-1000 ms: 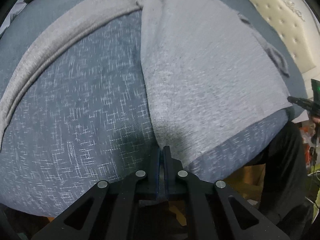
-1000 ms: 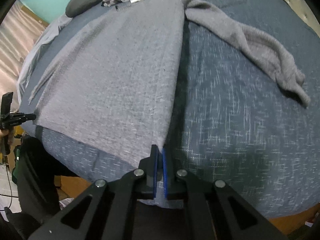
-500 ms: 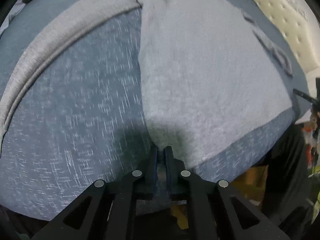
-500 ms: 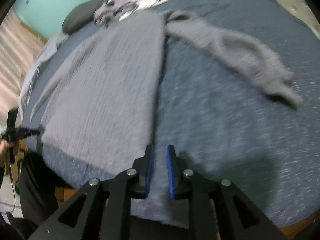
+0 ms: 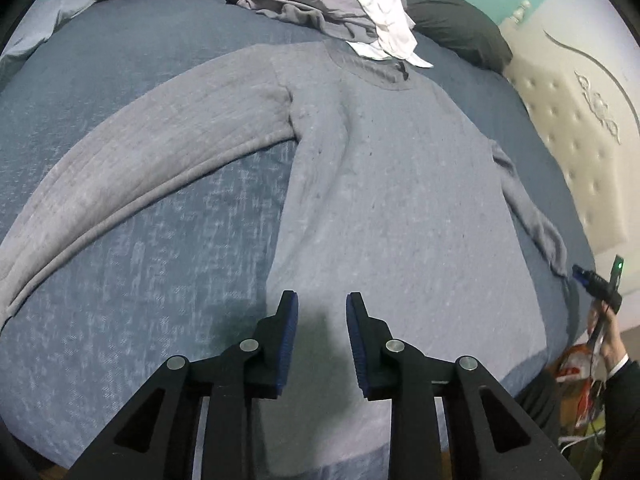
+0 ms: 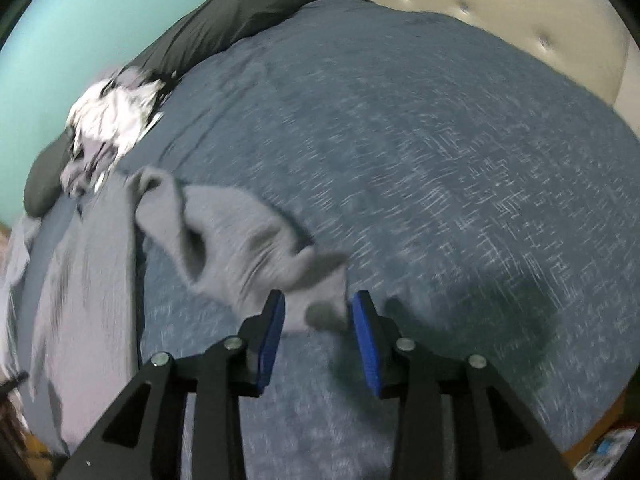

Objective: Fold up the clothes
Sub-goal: 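Grasp the grey sweater sleeve cuff with the right gripper, then pull the sleeve outward from the body with the right gripper and release it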

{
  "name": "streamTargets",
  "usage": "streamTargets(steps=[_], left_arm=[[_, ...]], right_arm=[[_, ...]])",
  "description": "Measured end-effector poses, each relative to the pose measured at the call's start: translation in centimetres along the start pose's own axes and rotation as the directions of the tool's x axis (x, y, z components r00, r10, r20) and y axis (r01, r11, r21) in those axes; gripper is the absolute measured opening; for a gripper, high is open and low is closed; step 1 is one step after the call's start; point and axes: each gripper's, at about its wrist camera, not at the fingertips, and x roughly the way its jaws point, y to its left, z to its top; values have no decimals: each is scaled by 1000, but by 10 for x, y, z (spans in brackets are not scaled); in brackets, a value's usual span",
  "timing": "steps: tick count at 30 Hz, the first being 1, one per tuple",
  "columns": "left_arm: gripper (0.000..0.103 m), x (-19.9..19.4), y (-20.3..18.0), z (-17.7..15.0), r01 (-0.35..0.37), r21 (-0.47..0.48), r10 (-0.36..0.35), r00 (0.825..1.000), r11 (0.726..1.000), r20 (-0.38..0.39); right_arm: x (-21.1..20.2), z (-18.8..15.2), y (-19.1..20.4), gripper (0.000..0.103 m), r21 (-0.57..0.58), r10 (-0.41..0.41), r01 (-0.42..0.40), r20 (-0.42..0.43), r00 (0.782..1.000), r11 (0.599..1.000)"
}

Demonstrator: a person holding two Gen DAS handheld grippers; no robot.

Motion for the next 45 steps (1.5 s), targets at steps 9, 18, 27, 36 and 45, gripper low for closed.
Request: streamTargets(steps=[9,18,27,36,45], left_arm=[[27,27,-30,11,23,48,-22,999,999,-29],[28,32,-43,13,13,69,-11,999,998,-38],[28,16,-45,15,6,79,-4,1000,997,-25],[28,15,-45,15,3,74,-1,1000,997,-27],[28,21,-46,15,4,79,-1,999,997,-38]], right_arm=[[37,6,2,41,-15,4,-4,-25,1000,1000],[49,-6,29,17,-220,-46,37,-38,998,975],[8,25,15,8,-144,-42,57,110,993,988],[-72,91,-1,6,-77,-32,59,314,949,995],[-92,116,-7,6,-50,-47,68,352,935,996]])
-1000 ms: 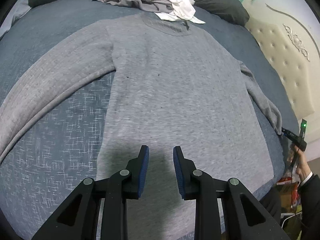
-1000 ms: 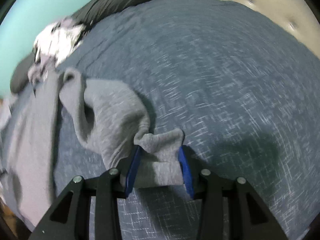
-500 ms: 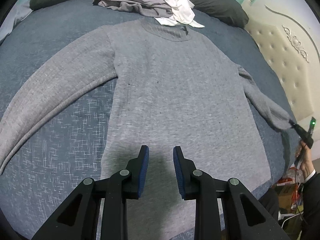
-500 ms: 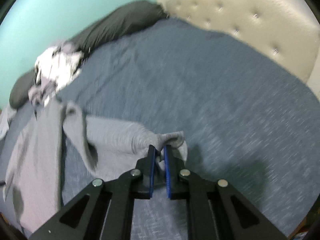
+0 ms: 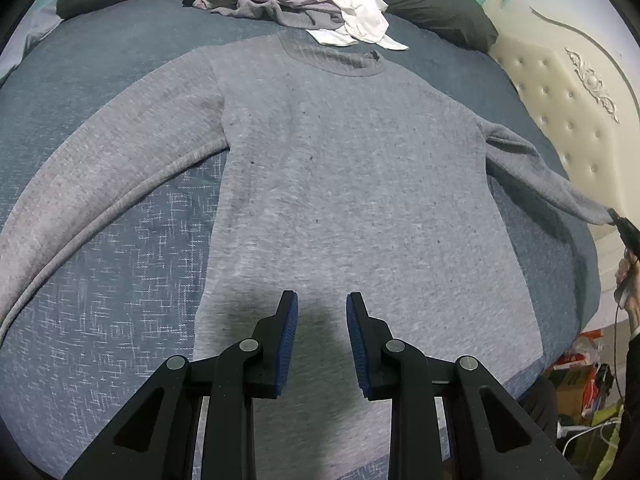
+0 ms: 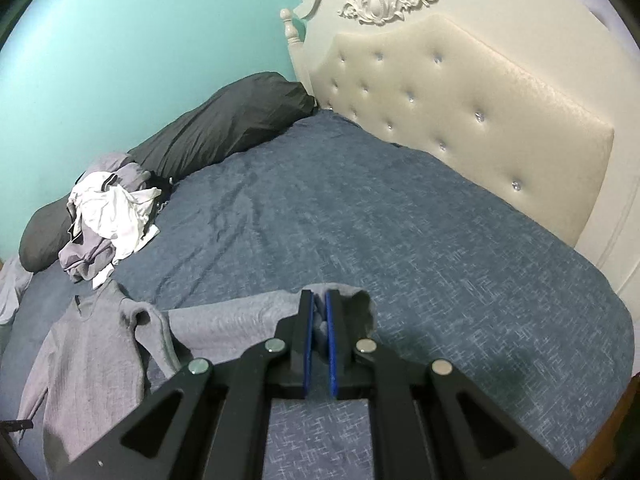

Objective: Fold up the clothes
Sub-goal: 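Pull the sleeve outward from the body with the right gripper and release it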

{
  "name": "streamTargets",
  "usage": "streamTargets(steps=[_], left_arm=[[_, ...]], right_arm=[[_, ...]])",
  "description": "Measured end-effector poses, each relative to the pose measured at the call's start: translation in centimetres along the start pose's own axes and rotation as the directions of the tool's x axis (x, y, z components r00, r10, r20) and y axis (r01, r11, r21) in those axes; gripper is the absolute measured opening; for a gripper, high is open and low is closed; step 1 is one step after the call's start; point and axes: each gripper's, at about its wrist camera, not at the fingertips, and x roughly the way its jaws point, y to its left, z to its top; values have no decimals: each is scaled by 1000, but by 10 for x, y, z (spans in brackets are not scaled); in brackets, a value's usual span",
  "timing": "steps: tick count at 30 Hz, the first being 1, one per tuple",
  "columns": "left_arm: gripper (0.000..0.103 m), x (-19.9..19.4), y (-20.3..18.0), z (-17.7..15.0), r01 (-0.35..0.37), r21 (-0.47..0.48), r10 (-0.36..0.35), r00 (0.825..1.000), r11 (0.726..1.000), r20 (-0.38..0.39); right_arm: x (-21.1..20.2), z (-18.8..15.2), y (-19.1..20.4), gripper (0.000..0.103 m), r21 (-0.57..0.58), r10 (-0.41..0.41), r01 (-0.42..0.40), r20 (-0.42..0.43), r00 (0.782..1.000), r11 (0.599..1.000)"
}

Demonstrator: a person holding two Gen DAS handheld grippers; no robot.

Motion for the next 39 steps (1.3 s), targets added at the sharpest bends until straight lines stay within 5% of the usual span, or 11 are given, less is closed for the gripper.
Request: streamTargets(steps=[5,14,23,39], left_arm=[[28,1,6,1,-12,-11,11,1000,1000,-4],[28,-1,13,0,-22,-20,22,1000,1000,2],[28,8,8,-2,-18,-6,18,1000,1000,-21],[28,21,25,27,-45,-36,44,999,998,-20]], right_arm=[[9,7,-8,6,39,-11,12,-20,1000,999],[-31,70,9,5,-2,18,-18,154,988,1000],[18,26,-21,5,53,-25,25,-17,1000,998],[80,-37,-55,6,53,-94,106,-187,978,993]])
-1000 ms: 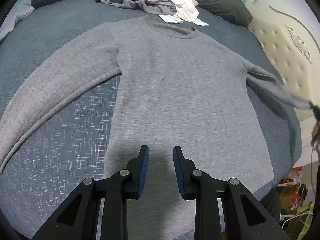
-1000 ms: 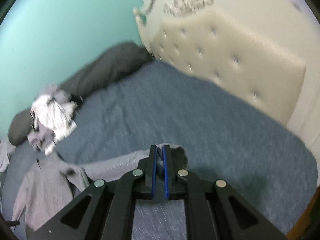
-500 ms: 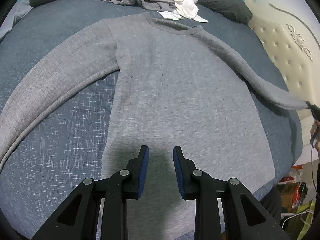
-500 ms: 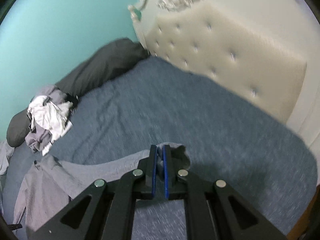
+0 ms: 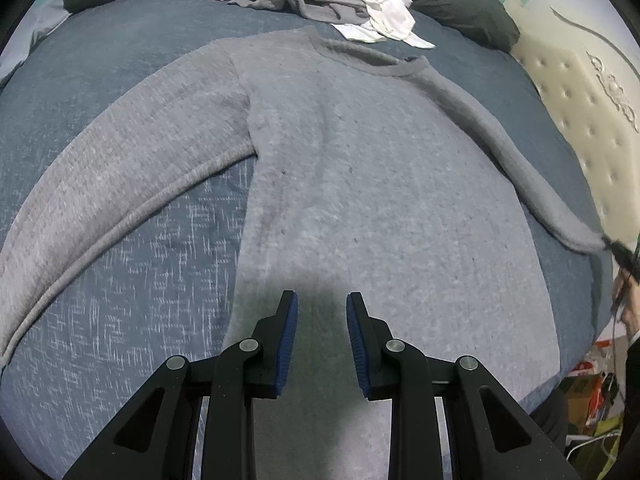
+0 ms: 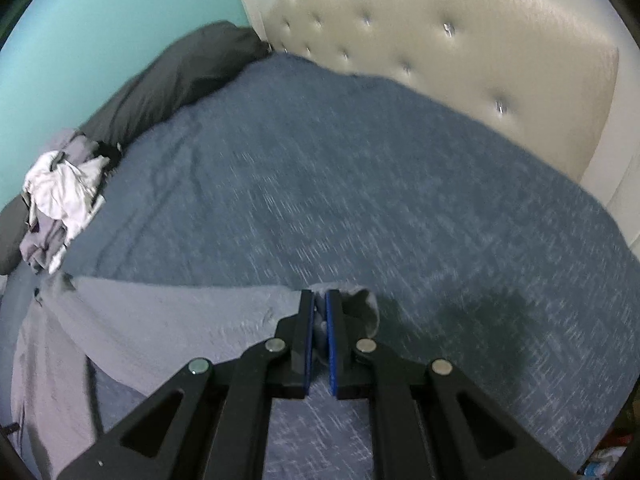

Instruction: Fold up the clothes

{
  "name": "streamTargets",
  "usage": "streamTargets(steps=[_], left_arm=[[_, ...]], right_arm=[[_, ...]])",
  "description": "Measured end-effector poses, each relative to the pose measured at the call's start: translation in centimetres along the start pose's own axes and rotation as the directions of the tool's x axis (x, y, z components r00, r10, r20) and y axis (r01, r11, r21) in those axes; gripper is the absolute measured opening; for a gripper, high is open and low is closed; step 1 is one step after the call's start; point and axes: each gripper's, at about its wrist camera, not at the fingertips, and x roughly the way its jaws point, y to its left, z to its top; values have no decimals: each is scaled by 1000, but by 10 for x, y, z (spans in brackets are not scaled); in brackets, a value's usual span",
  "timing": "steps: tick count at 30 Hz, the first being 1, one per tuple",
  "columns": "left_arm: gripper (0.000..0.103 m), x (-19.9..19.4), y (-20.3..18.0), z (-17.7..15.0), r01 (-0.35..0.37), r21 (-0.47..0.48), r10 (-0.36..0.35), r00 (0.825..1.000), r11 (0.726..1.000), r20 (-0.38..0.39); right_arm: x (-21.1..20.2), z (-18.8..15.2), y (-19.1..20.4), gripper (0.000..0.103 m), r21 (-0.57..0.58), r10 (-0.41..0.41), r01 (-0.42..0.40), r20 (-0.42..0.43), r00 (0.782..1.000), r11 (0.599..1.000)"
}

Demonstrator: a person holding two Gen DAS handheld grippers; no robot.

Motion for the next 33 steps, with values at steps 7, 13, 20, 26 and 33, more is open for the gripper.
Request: streamTargets(steps=[7,13,20,26,33], left_arm=[[28,5,-1,16,1,11,-1,1000,1000,4],[28,6,0,28,31,-11,-31,999,999,14],[28,1,11,64,4,-25,-3,998,1000,59],[35,4,17,113,-21,-12,22,993,1000,115],[42,34,32,175,-11,-8,12,993,1000,117]], right_arm=[[16,-22,-25,9,46,-12,14,-41,999,999],[-7,-14,-43,13,124,-84,81,20,996,989],[-10,10,28,13,12,78,-78,29,997,997],[23,15,152,15,-99,258,-263,-62,964,960],[73,2,307,27,-241,357,-396,-189,915,886]])
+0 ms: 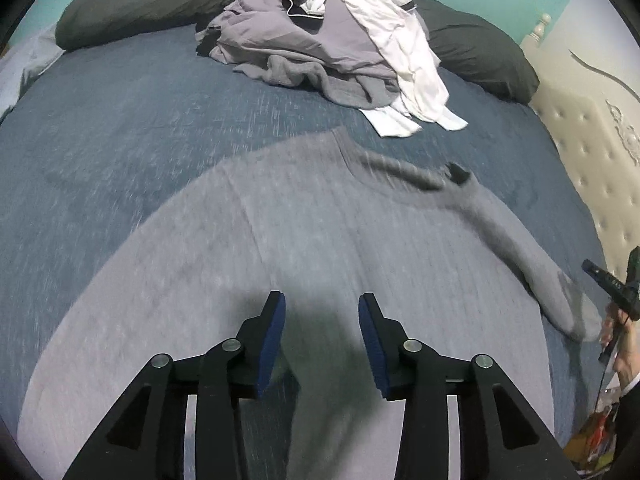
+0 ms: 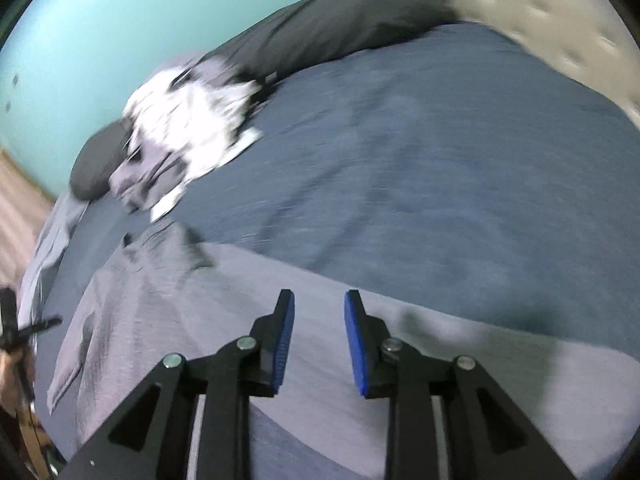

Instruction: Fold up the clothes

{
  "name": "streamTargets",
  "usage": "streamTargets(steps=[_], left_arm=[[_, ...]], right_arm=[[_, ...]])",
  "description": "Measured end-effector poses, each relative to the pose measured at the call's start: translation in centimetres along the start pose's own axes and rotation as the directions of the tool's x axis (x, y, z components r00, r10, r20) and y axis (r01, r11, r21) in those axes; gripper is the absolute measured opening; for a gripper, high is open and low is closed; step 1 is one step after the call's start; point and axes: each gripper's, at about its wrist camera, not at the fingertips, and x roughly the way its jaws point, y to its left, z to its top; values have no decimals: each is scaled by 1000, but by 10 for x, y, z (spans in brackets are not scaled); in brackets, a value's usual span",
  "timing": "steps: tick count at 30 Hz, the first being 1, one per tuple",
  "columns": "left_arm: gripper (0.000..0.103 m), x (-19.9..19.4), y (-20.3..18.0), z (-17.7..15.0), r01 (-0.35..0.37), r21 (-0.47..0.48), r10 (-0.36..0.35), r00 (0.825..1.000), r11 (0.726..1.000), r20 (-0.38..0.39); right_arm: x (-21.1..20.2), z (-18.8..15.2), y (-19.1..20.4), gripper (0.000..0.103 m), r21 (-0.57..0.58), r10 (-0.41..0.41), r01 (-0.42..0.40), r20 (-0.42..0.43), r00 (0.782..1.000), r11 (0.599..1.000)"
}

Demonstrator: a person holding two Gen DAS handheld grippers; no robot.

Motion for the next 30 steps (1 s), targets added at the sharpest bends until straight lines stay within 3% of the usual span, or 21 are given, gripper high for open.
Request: streamTargets(steps=[12,18,23,27,30], left_arm=[[45,73,7,81,-15,30,16,999,999,-31],[52,102,10,115,4,48,-2,1000,999,-30],[52,121,13,129,10,41,-8,999,999,-31],[52,131,10,132,1,69,1,1000,998,-29],[52,137,10,131,12,79,-10,999,997,-31]], right_arm=[[134,38,128,27,-212,69,-101,-154,986,972],[174,66,152,27,-242,88,-133,-189,978,961],[200,89,157,27,-208,55,-102,-219,974,973],[218,86,172,27,-256,45,-110,-249,968,960],[218,78,184,27,-288,91,-166,-256,962,943]])
